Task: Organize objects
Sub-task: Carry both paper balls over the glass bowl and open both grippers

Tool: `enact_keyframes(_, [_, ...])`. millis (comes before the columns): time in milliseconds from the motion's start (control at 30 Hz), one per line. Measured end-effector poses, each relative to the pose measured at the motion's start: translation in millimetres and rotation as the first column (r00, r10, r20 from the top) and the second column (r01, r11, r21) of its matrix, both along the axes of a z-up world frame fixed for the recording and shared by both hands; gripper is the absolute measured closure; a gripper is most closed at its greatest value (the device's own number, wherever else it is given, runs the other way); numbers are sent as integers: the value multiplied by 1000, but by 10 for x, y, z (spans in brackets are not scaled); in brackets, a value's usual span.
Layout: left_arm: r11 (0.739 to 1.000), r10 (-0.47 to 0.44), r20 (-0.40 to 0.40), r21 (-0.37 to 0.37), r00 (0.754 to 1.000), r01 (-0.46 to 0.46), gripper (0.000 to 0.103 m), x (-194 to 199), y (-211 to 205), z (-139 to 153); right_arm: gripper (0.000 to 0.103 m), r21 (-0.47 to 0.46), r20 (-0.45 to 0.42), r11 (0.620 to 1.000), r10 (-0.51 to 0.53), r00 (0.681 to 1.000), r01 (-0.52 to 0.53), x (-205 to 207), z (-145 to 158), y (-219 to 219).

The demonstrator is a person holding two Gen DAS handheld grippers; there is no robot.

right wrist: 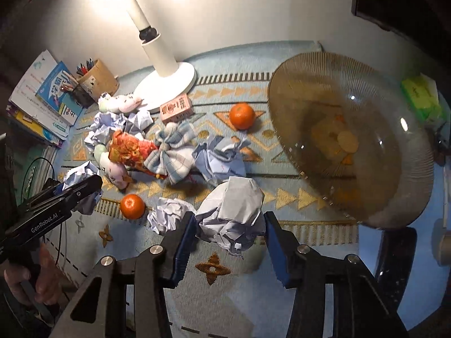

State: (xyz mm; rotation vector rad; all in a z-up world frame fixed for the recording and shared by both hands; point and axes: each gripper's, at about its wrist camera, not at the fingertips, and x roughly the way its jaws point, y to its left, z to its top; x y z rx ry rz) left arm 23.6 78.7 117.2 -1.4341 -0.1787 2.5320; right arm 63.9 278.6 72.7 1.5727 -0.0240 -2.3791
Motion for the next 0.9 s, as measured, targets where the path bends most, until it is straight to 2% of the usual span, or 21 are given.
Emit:
enact_keyframes(100, [997, -68, -28, 39, 997, 69, 58, -116, 380, 160, 55, 20, -70, 999, -34, 997, 35, -75, 244, 217])
enact_keyframes(200, [987, -139, -39, 73, 989, 142, 58, -220, 789, 217, 55, 29, -101, 992, -115, 988, 119, -185, 399, 534])
enact_keyframes(333, [971, -226, -49, 62, 973, 229, 58, -316, 1285, 195, 55, 68, -74, 968, -236, 969, 241, -335, 348, 945])
enact_keyframes(467, [962, -260, -44, 77, 965, 263, 55, -420, 1570, 139, 55, 76, -18, 949, -305, 952, 305, -405, 215, 1299])
enact_keyframes(533, [960, -259, -41, 95, 965, 262, 47, -474, 1636, 124, 55, 59, -12, 947, -316, 949, 316, -422, 194, 1390])
enact_keyframes(600, [964, -247, -35, 97, 968, 249, 36, -501, 1639, 108, 48, 65, -16, 945, -321, 947, 321, -429, 189, 1447])
enact_keyframes(667, [967, -228, -30, 107, 973, 230, 30, -494, 1589, 88, 40, 69, -20, 942, -328, 945, 328, -435, 187, 1487])
enact_keyframes(900, [982, -147, 10, 120, 989, 145, 30, -319, 1172, -6, 38, 36, -19, 945, -325, 945, 326, -408, 182, 1507])
